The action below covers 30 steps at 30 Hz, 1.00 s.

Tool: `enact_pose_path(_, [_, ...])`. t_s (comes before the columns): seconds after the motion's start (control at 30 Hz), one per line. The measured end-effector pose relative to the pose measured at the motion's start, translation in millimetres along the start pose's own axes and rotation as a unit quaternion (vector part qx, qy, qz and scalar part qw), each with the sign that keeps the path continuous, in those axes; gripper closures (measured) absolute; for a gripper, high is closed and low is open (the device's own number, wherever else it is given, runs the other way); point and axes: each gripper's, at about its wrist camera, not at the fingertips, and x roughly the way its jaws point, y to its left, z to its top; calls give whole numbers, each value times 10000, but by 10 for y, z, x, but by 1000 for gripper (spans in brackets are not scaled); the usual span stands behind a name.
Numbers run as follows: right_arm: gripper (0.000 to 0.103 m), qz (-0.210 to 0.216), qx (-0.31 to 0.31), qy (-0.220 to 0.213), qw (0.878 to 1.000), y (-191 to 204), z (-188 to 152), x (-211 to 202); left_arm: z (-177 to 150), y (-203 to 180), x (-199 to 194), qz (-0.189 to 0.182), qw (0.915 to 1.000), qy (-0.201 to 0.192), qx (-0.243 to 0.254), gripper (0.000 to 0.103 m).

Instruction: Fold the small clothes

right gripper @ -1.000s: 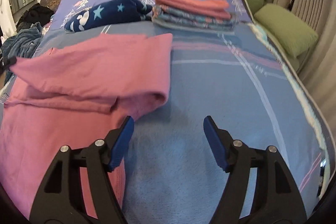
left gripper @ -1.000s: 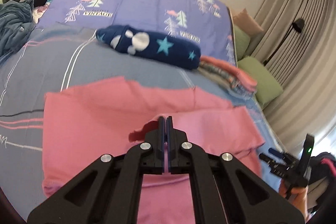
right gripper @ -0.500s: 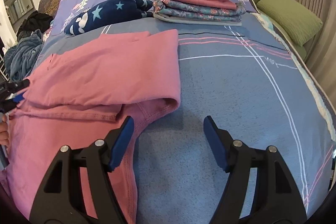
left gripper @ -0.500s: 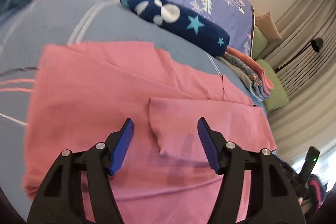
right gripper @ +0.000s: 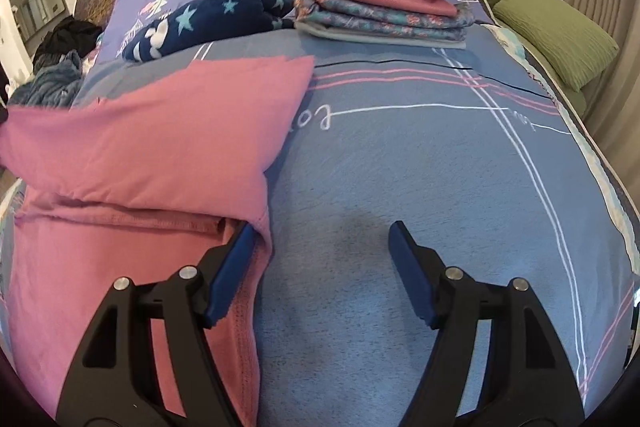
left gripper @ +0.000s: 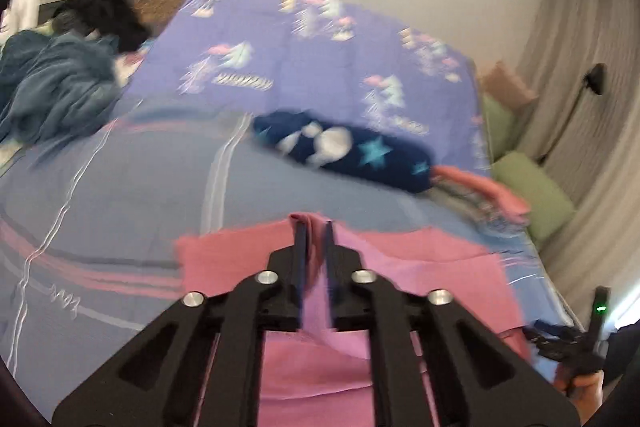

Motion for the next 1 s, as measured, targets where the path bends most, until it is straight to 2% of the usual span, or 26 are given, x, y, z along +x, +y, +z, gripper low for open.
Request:
enact_pose_path(0.03, [31,-89,-67,-26,9999,42,-7,7,-52,83,18,71,9998,82,-158,52])
enact_pose_path(0.07, [31,-107,-96,-36,9999,52,-7,7,-106,164,32,119,9993,139,-333,49])
enact_pose_path(0.17, [32,-191,-151,-67,9997,91,8,-27,-181,288,31,182,9987,229,-414,47])
enact_pose_path(0.33, [32,-250,-201,-352,9989,102,50,-191,-240,414,-15,241,9983,312,-428,45])
enact_pose_path(0.5, [59,-58,-318,-450,9985,187,96,-235,-357,439,33,426,9975,458,-340,41])
enact_pose_path(0.6, [60,-48,-421,-340,9985,252,79,-157,-451,422,85,535,9966,587,-213,36])
enact_pose_path(0.67, [62,-89,-428,-164,9989,233,59,-32,-532,400,153,699,9949,720,-19,26])
enact_pose_path(0.73, [64,-57,-262,-50,9996,151,39,46,-604,384,247,909,9910,965,195,26])
enact_pose_path(0.8, [65,7,-23,-49,10000,59,38,25,-635,422,278,935,9895,1093,163,26])
enact_pose_path(0.83, [65,-149,55,-78,9998,21,39,3,-630,464,264,912,9900,1077,72,26])
enact_pose_path(0.87, [82,-412,97,-113,9990,-15,33,-9,-624,492,249,930,9901,1055,2,26])
enact_pose_path(0.9, [91,-863,128,-96,9961,-65,30,7,-623,521,237,952,9900,1036,-64,26])
enact_pose_path(0.93, [91,-960,288,-55,9950,-174,21,24,-625,555,225,955,9900,1028,-145,26])
enact_pose_path(1.0, [91,-299,820,-39,9962,-394,4,-39,-631,574,215,969,9897,1030,-212,26])
